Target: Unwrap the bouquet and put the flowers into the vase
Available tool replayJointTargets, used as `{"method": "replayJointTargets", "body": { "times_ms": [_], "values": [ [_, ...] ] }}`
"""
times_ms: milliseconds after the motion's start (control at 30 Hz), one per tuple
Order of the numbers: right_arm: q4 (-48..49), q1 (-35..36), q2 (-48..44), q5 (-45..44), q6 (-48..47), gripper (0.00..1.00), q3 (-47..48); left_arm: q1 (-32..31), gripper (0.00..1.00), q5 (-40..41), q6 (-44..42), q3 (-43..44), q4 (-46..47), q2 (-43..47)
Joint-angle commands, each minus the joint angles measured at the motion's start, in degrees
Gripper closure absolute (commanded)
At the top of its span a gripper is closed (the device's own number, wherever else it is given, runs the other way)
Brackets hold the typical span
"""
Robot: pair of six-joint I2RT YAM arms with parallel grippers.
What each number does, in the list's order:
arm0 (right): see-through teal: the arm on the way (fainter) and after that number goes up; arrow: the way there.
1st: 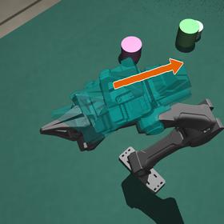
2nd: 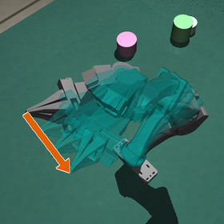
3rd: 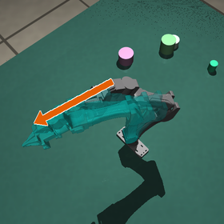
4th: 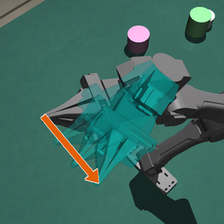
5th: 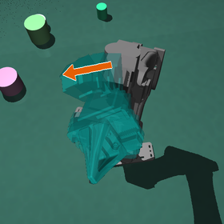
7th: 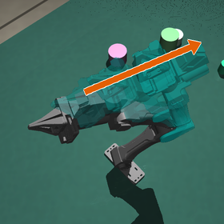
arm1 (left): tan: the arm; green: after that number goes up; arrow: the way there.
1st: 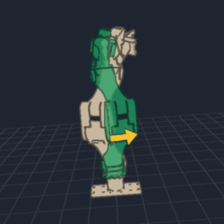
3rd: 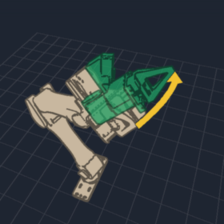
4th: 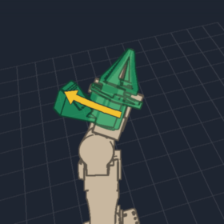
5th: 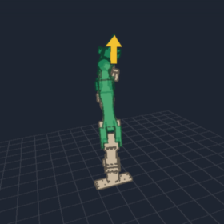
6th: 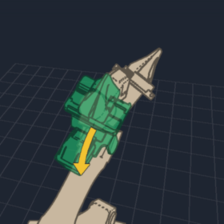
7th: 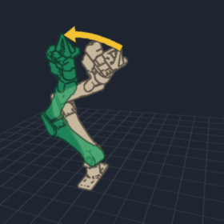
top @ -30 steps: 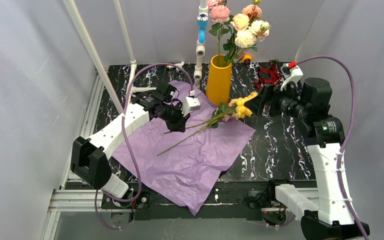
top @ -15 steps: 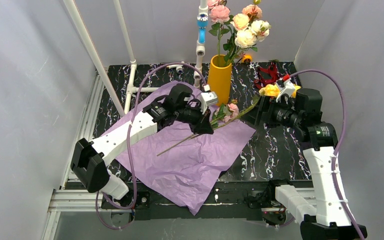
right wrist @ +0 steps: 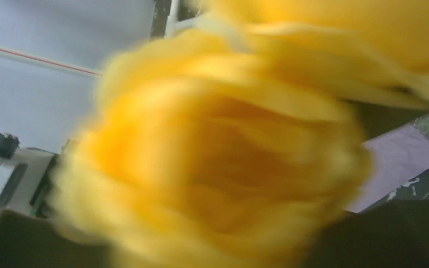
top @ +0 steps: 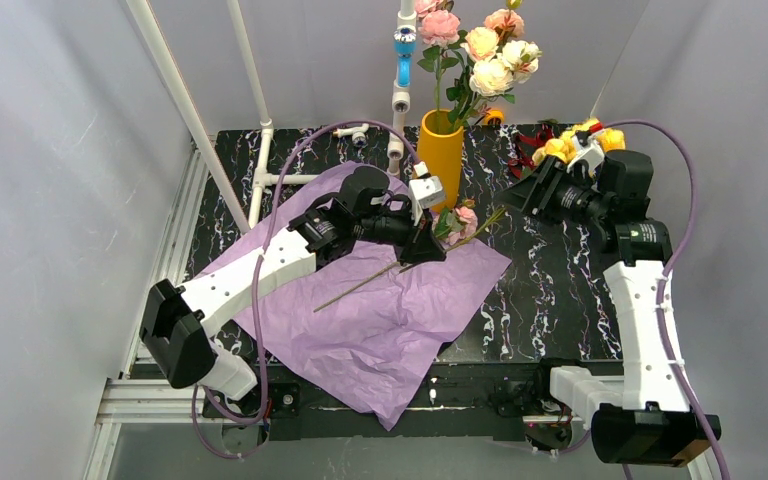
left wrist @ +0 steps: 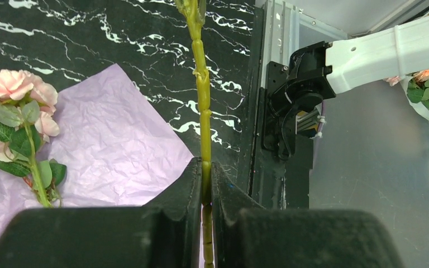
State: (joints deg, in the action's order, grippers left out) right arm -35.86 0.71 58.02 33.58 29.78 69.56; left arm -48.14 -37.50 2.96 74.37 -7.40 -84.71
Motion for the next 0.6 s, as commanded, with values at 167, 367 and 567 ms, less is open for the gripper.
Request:
{"method": "replayJointTargets", "body": {
  "times_ms": [167,367,567],
  "values": [
    [9.3,-3.2,2.7,3.4,4.7,0.99,7.5,-0.9,1.00,0.0,-4.9,-0.8,-0.2,5.1],
    [10.0,-3.3,0.1,-1.7,0.5,0.99,10.9,1.1,0.12,6.2,-3.8,-1.7,-7.2,8.9],
    [17.0,-3.3,-5.5,0.4,-3.1,0.99,7.4,13.9,0.02,7.1,9.1,-5.3,-10.7,11.9]
  ]
}}
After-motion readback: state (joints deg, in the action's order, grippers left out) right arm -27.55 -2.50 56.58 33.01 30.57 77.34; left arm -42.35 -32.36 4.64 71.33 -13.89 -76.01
